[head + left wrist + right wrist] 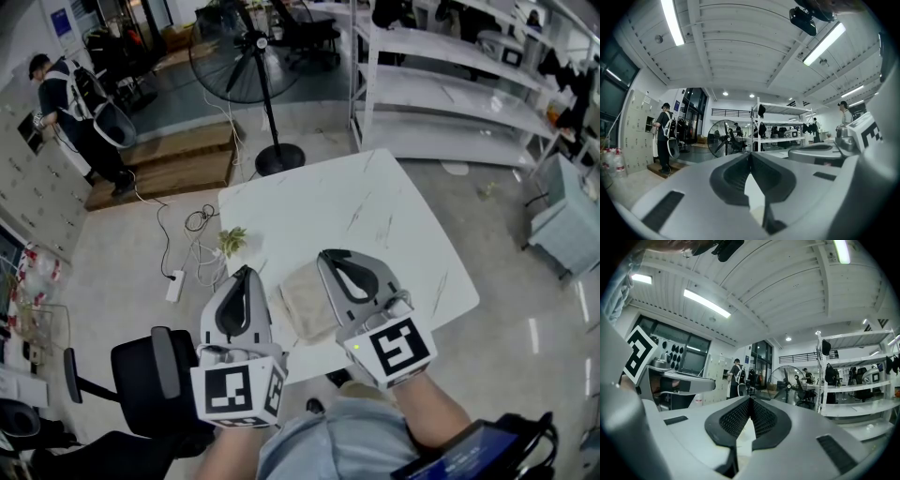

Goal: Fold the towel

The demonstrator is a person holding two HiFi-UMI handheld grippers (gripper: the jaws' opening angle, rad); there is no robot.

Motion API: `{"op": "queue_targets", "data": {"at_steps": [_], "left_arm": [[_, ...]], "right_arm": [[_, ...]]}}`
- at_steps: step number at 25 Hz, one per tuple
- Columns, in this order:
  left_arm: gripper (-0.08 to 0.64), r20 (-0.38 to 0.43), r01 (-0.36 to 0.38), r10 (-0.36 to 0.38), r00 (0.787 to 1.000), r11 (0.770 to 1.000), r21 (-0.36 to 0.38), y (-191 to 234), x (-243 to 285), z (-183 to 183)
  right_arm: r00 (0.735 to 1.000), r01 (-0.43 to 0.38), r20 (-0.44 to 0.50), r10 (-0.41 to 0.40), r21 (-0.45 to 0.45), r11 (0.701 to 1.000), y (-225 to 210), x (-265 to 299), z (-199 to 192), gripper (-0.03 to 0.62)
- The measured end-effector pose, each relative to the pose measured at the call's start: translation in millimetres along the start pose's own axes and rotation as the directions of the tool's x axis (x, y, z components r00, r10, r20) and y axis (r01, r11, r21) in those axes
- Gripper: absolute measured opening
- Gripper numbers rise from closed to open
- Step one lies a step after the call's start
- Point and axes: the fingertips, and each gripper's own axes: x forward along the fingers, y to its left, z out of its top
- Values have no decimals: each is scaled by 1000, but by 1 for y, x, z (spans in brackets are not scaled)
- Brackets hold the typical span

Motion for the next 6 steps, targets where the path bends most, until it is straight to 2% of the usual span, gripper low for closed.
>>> {"op": "queue_targets", "data": {"at_steps": [6], "left_arm": [[8,0,-1,1,1000,1000,0,-1,6,1]], "right_arm": [[1000,2,2,-2,-2,1000,-6,3,1,12]]}}
